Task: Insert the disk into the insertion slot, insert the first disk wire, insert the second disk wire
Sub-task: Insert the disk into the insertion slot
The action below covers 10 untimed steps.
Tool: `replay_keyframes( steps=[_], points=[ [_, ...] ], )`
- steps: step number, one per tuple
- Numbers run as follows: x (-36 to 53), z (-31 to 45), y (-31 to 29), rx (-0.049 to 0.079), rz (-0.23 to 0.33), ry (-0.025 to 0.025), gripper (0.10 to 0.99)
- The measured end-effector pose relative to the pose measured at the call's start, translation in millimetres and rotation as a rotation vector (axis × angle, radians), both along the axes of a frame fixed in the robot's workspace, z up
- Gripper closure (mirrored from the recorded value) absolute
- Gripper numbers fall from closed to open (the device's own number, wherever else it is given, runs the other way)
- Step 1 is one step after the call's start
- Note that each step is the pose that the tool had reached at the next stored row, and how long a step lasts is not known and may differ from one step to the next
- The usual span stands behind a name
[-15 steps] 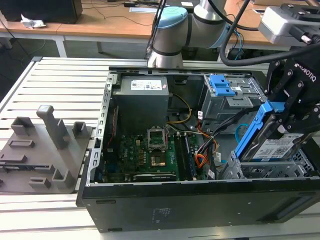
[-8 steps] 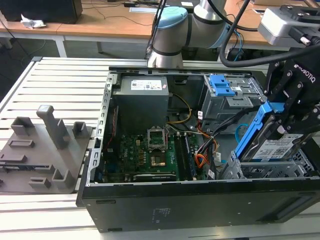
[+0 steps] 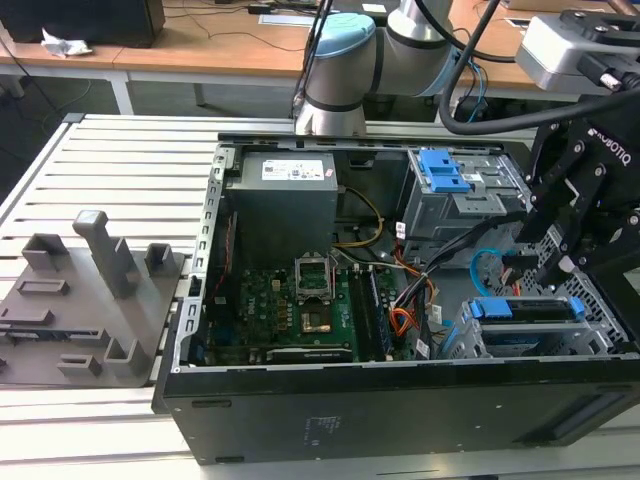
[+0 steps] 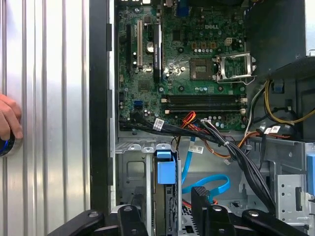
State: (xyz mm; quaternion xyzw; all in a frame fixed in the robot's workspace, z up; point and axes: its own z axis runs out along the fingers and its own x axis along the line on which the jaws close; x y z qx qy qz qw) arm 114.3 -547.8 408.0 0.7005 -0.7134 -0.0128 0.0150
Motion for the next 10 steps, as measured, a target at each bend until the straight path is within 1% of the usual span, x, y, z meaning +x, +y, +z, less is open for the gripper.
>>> replay_keyframes(
  steps=[3,10],
  points=[
    [0.0,-0.5,0.0,0.000,0.000,0.0000,0.584],
    [0.0,-10.8,0.0,0.000,0.000,0.0000,0.584]
  ],
)
